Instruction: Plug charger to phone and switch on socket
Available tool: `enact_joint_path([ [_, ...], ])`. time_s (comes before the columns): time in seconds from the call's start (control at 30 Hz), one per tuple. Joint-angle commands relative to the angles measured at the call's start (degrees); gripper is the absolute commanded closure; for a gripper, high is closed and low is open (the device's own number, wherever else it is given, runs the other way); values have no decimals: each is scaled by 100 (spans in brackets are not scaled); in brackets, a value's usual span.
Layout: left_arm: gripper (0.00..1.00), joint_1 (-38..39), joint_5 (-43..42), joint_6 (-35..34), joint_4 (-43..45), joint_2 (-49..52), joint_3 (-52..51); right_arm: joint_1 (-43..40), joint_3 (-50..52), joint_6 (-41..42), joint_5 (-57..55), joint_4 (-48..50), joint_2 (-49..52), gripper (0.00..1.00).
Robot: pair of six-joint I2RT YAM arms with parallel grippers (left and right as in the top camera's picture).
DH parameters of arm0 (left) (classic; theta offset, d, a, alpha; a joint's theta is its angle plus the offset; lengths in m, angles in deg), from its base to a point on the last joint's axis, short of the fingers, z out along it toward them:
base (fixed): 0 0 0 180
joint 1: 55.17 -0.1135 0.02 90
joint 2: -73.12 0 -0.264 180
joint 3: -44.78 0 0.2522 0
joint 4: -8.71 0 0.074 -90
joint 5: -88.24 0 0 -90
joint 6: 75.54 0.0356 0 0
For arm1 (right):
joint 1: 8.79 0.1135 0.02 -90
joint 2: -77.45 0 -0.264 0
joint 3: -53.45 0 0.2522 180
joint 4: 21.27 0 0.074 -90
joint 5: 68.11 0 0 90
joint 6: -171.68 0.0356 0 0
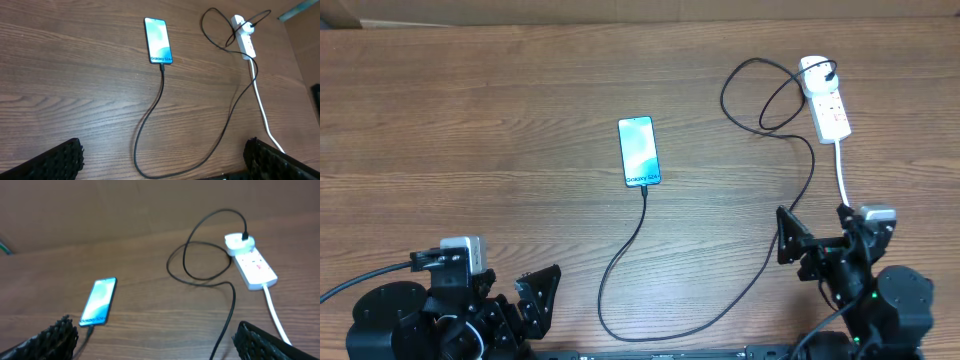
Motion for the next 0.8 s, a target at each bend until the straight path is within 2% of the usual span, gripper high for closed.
enact_joint_path([
  [0.0,0,15,42,-61,4,-11,-9,26,732,-238,44,780,-422,0],
  [0.33,0,15,42,-61,4,-11,-9,26,2076,-232,94,2326,-1270,0],
  [0.77,0,15,42,-61,4,-11,-9,31,3047,-492,92,4094,-1506,0],
])
